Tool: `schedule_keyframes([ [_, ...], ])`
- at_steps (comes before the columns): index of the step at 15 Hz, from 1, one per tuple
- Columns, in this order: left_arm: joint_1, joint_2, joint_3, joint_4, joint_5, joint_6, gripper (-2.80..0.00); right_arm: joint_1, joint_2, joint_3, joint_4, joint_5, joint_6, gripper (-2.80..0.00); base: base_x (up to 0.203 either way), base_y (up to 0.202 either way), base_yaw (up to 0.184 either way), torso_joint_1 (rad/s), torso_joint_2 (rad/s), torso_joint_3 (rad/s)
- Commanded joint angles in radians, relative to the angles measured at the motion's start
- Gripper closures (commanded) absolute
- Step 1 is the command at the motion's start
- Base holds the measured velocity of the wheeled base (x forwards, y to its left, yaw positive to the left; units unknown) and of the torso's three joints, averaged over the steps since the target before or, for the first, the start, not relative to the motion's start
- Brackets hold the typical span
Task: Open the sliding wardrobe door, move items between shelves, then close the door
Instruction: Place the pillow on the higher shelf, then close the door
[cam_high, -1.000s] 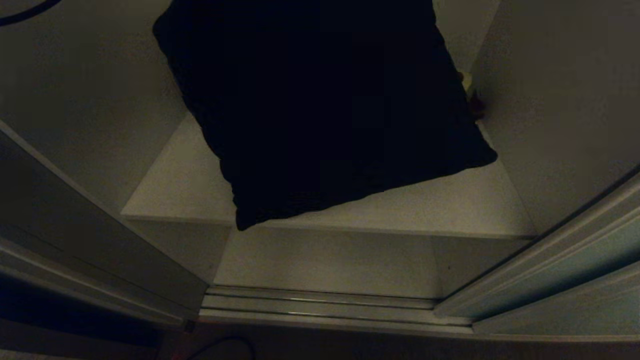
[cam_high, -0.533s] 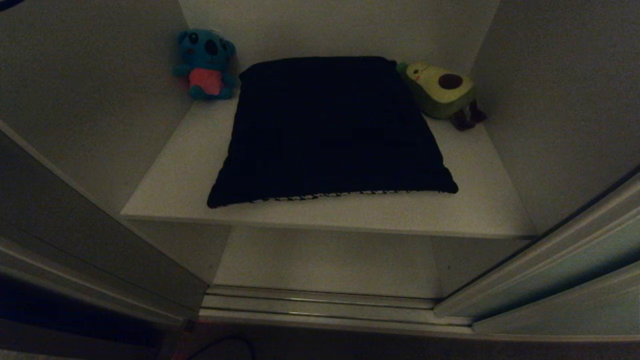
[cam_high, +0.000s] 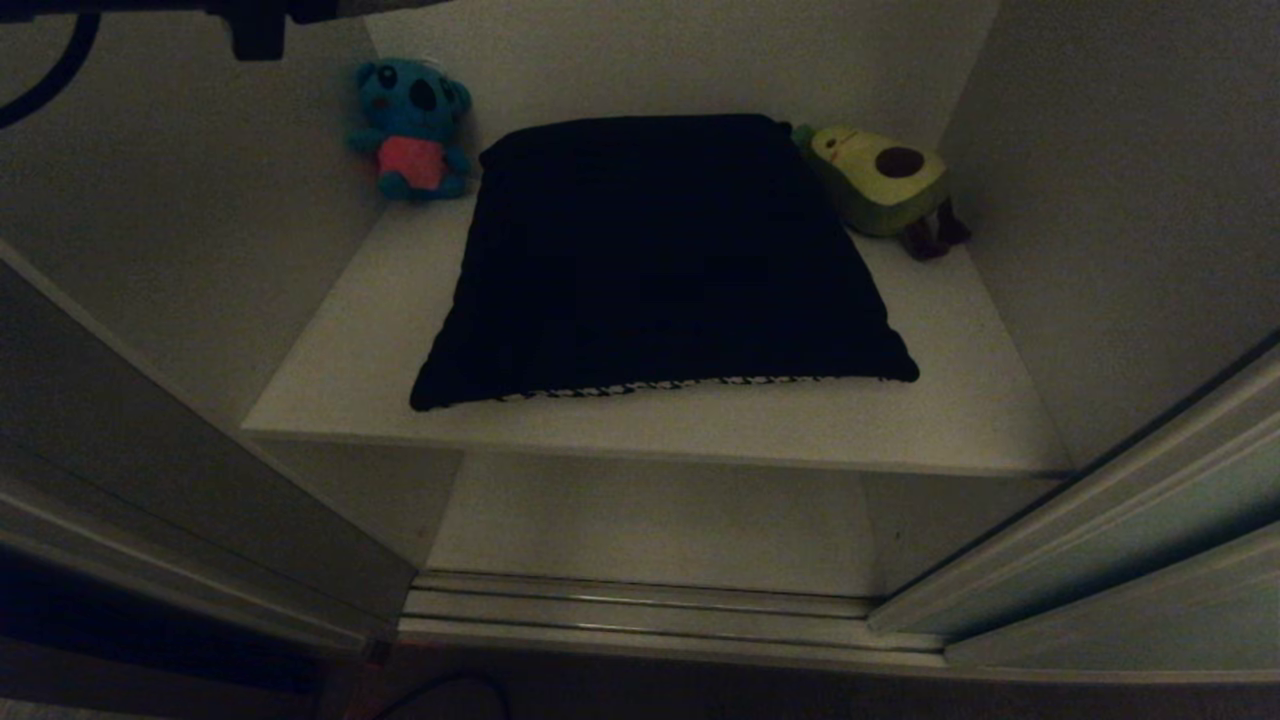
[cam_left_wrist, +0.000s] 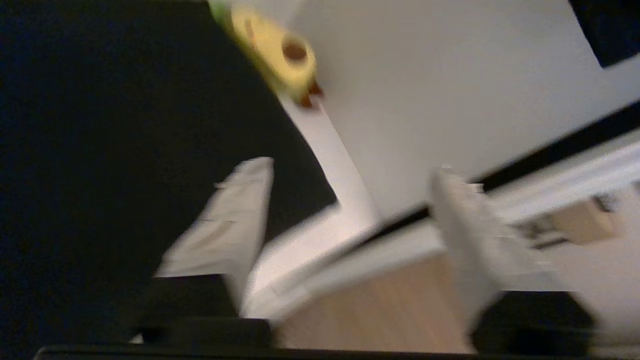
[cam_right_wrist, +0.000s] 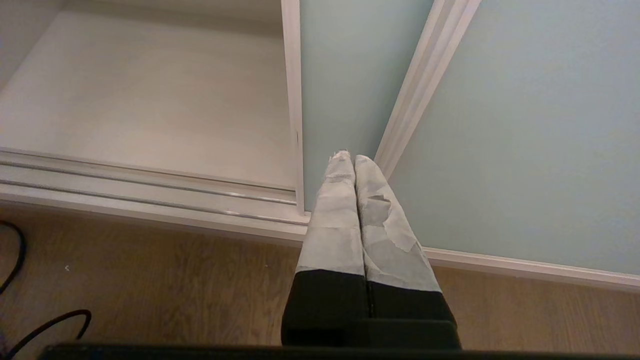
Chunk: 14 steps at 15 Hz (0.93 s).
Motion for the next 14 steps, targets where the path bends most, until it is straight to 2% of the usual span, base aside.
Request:
schedule_keyframes([
  [1, -0.007, -0.034, 0.012, 0.058, 0.002, -0.014, 0.00, -0.001, 0.002, 0.003, 0.000, 0.000, -0.001, 0.00, 0.000, 0.000, 0.000, 0.000, 0.00, 0.000],
  [3, -0.007, -0.034, 0.017, 0.164, 0.012, -0.035, 0.00, 0.000, 0.002, 0.003, 0.000, 0.000, -0.001, 0.00, 0.000, 0.000, 0.000, 0.000, 0.00, 0.000],
  [5, -0.006, -0.026, 0.055, 0.235, 0.023, -0.122, 0.00, 0.000, 0.002, 0.003, 0.000, 0.000, -0.001, 0.00, 0.000, 0.000, 0.000, 0.000, 0.00, 0.000],
  [6, -0.006, -0.025, 0.093, 0.256, 0.023, -0.138, 0.00, 0.000, 0.002, 0.003, 0.000, 0.001, -0.001, 0.00, 0.000, 0.000, 0.000, 0.000, 0.00, 0.000],
  [10, -0.006, 0.047, 0.275, 0.262, 0.032, -0.140, 0.00, -0.001, 0.002, 0.003, 0.000, 0.000, -0.001, 0.00, 0.000, 0.000, 0.000, 0.000, 0.00, 0.000],
  [14, 0.011, 0.189, 0.307, 0.211, 0.053, -0.132, 0.00, 0.000, 0.002, 0.003, 0.000, 0.002, -0.001, 0.00, 0.000, 0.000, 0.000, 0.000, 0.00, 0.000],
])
